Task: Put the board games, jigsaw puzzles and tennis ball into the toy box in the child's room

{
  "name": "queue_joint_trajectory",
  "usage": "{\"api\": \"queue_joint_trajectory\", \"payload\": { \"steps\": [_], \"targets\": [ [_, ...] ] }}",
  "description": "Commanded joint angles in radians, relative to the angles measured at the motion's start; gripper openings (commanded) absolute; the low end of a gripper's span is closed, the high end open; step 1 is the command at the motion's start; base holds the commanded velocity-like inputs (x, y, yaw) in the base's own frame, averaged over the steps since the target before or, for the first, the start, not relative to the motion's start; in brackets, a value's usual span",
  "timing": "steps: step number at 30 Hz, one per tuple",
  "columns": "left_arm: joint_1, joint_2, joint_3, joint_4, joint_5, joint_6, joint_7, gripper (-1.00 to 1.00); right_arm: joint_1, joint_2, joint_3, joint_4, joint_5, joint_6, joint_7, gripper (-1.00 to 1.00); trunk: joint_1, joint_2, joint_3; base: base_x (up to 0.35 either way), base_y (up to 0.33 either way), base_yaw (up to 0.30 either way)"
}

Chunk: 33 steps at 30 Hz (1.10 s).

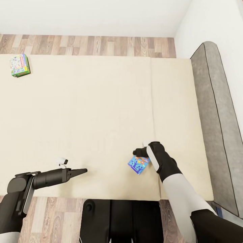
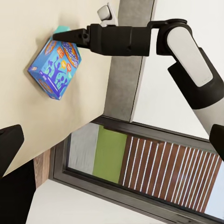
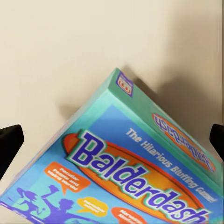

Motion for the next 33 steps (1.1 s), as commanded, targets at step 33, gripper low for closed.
{"api": "queue_joint_trajectory", "payload": {
  "steps": [33],
  "targets": [
    [0.000,0.001,0.000,0.000,-0.002,0.011,-0.002,1.00,-0.014,-0.012,0.002,0.000,-0.005,0.077,-0.005,1.00,0.001,-0.002,-0.001,0.000,0.000,0.000]
  ]
}}
